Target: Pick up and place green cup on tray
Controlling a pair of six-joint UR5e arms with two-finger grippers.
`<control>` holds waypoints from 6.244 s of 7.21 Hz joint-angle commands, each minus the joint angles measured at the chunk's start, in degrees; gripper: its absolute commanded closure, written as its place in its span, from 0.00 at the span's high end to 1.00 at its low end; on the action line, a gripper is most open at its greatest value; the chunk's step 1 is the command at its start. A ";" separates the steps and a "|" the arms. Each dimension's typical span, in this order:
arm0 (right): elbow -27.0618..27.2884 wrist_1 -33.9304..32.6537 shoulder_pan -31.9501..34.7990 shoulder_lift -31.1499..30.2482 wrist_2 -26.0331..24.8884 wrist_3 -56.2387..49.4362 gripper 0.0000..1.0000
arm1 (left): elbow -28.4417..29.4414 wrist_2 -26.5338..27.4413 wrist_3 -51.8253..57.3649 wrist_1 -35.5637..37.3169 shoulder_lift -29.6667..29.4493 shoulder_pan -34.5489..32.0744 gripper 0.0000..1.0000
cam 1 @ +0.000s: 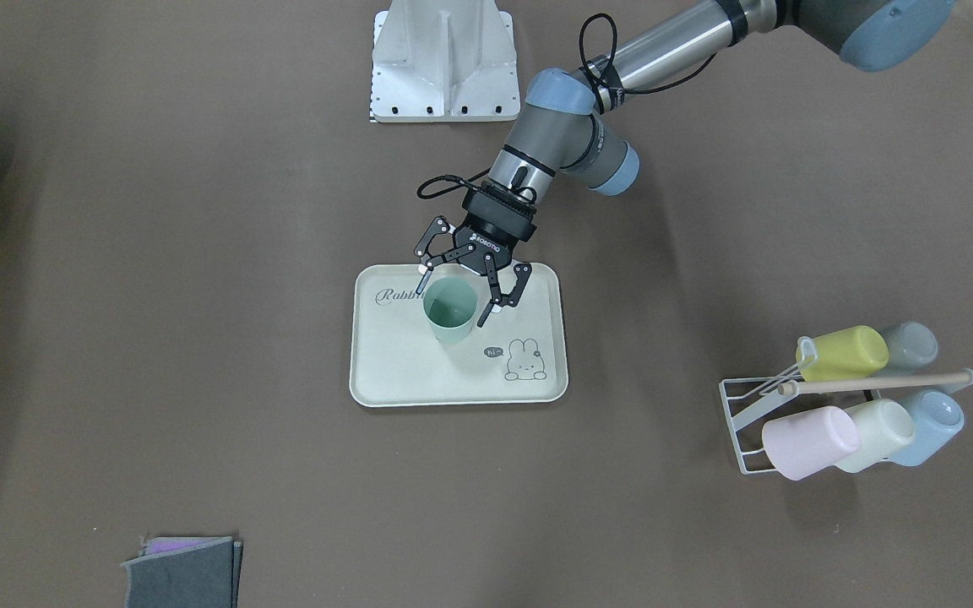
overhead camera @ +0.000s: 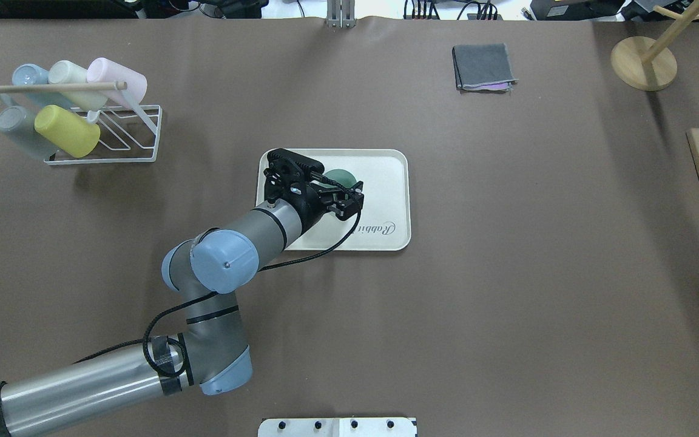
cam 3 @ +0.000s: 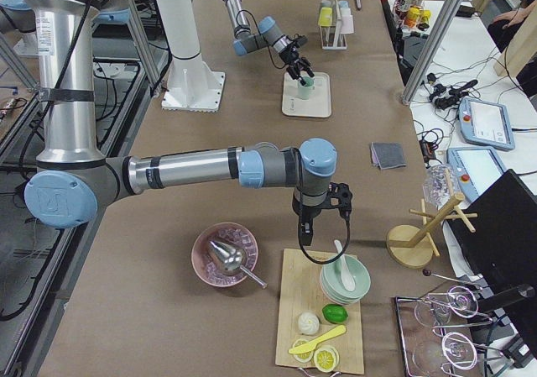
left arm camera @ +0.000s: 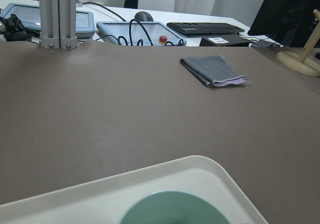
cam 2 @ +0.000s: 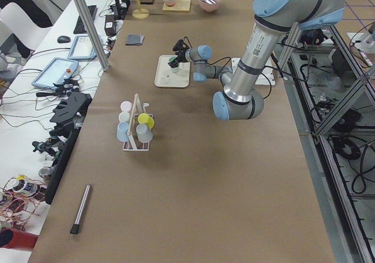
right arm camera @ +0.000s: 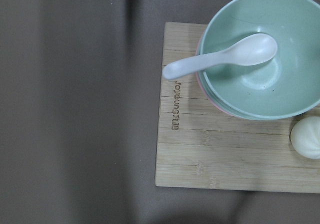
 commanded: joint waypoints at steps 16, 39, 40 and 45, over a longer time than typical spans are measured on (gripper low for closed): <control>0.88 0.00 0.35 -0.35 -0.14 0.03 1.00 | -27.84 -63.62 54.98 72.45 30.88 -69.52 0.98; 1.41 0.00 2.20 -3.25 0.21 -0.06 1.00 | -20.60 -62.72 62.49 68.61 44.84 -73.57 0.97; 1.41 0.00 2.20 -3.25 0.13 -0.06 1.00 | -22.79 -62.64 62.49 68.70 46.42 -73.57 0.97; 1.32 0.00 2.20 -3.34 0.21 -0.06 1.00 | -25.62 -62.72 62.58 68.70 48.46 -73.57 0.97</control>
